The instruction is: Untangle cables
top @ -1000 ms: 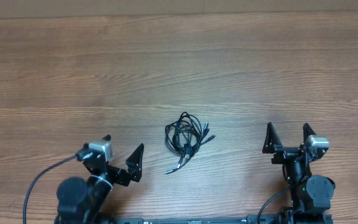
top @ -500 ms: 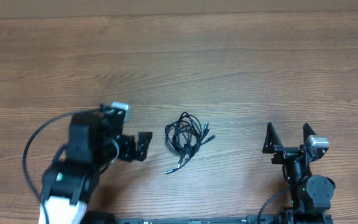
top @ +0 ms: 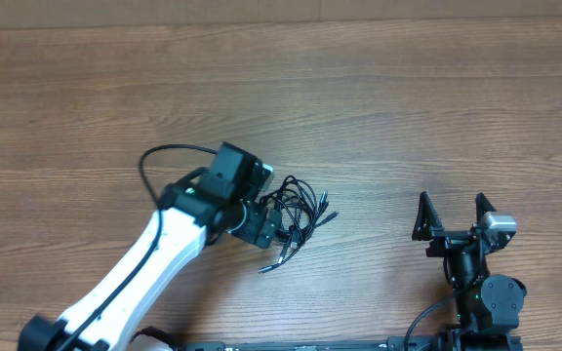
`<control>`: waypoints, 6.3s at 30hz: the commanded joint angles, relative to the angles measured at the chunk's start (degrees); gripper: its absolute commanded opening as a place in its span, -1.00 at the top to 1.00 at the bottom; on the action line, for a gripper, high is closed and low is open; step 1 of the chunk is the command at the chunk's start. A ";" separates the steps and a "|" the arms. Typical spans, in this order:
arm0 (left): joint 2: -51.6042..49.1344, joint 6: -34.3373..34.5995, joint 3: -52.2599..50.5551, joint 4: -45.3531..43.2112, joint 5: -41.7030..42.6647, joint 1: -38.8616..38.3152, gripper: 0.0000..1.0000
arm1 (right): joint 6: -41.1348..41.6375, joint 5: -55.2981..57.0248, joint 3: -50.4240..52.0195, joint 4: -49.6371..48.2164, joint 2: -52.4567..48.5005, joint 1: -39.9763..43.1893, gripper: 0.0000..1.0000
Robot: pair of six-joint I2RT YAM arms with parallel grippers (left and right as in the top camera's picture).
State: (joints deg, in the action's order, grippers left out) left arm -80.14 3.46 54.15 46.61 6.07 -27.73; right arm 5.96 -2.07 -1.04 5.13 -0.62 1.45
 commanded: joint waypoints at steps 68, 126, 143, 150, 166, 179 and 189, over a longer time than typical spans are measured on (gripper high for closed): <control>-22.49 13.92 1.25 -20.28 -1.53 -3.17 -0.99 | 0.04 0.72 0.55 -0.31 0.35 -0.22 -1.00; -14.53 27.02 3.08 -13.70 0.85 -4.66 0.92 | 0.04 0.72 0.55 -0.31 0.35 -0.22 -1.00; 1.40 30.47 3.08 -17.22 1.55 -6.60 0.92 | 0.02 0.87 0.55 -0.28 0.35 -0.22 -1.00; 6.91 31.43 3.08 -17.38 1.42 -6.36 0.92 | 5.77 -4.66 0.07 0.00 0.35 -0.17 -1.00; 13.29 41.48 3.08 -26.80 1.03 -6.27 0.92 | 10.91 -25.03 -14.47 17.16 0.33 -0.17 -1.00; 13.29 61.66 3.08 -29.31 3.72 -6.38 0.92 | 10.34 -25.07 -35.10 29.64 -6.43 -0.17 -1.00; 13.29 76.81 3.08 -29.38 4.11 -6.43 0.92 | 10.36 -25.11 -52.52 45.11 -22.32 -0.17 -1.00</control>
State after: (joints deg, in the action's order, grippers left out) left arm -68.05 73.52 56.93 17.96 9.28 -34.15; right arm 16.43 -26.81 -48.88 48.51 -19.51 1.48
